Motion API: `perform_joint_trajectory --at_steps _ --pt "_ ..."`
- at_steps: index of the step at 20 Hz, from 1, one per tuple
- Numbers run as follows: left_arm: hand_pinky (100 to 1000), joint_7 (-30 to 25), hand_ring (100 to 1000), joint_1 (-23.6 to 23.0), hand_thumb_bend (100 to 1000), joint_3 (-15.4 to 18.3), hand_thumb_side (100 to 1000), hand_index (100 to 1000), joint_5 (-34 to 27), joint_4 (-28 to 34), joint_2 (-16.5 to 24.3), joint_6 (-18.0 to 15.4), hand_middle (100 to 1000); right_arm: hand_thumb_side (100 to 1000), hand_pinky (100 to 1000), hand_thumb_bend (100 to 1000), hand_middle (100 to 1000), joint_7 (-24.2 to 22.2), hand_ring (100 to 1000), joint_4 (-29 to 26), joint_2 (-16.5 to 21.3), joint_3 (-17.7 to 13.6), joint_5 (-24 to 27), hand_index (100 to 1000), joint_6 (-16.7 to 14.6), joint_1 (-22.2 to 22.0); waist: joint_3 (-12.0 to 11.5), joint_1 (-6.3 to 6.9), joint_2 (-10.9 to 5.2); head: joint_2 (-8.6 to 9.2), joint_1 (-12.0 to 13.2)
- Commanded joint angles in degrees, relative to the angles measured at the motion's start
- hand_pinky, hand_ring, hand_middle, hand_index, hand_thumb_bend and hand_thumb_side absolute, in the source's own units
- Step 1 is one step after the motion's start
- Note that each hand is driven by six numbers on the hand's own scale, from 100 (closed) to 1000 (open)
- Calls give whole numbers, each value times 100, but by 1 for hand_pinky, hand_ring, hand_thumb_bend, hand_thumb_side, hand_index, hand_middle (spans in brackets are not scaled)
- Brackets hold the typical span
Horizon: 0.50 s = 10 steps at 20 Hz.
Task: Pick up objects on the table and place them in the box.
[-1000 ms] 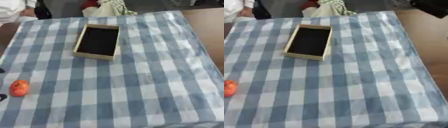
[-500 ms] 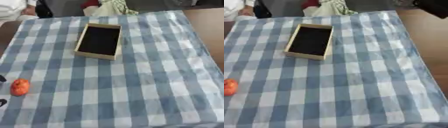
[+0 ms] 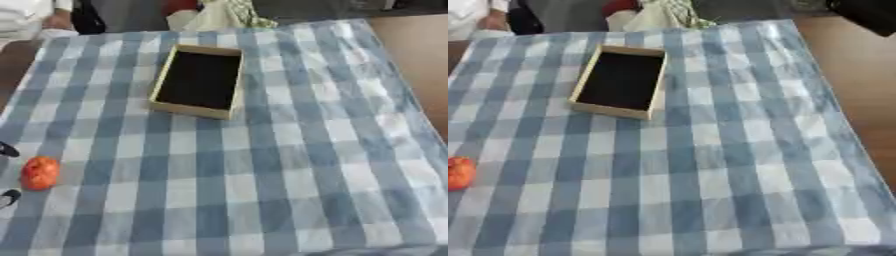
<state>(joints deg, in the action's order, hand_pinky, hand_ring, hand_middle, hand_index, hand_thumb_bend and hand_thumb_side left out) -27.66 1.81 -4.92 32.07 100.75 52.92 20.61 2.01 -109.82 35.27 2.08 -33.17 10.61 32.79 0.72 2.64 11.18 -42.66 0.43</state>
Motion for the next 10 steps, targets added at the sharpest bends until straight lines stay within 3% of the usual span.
perform_joint_trajectory --at_steps 1,10 --pt "867 -3 858 182 426 -17 100 855 -128 -86 122 -51 829 775 734 336 770 4 733 -24 69 -35 21 830 -12 98 11 -3 -54 35 41" --pt "851 -74 844 604 424 -240 100 834 -221 -341 24 -173 807 778 733 335 769 13 732 -7 42 -26 56 829 -24 129 56 15 11 94 48"
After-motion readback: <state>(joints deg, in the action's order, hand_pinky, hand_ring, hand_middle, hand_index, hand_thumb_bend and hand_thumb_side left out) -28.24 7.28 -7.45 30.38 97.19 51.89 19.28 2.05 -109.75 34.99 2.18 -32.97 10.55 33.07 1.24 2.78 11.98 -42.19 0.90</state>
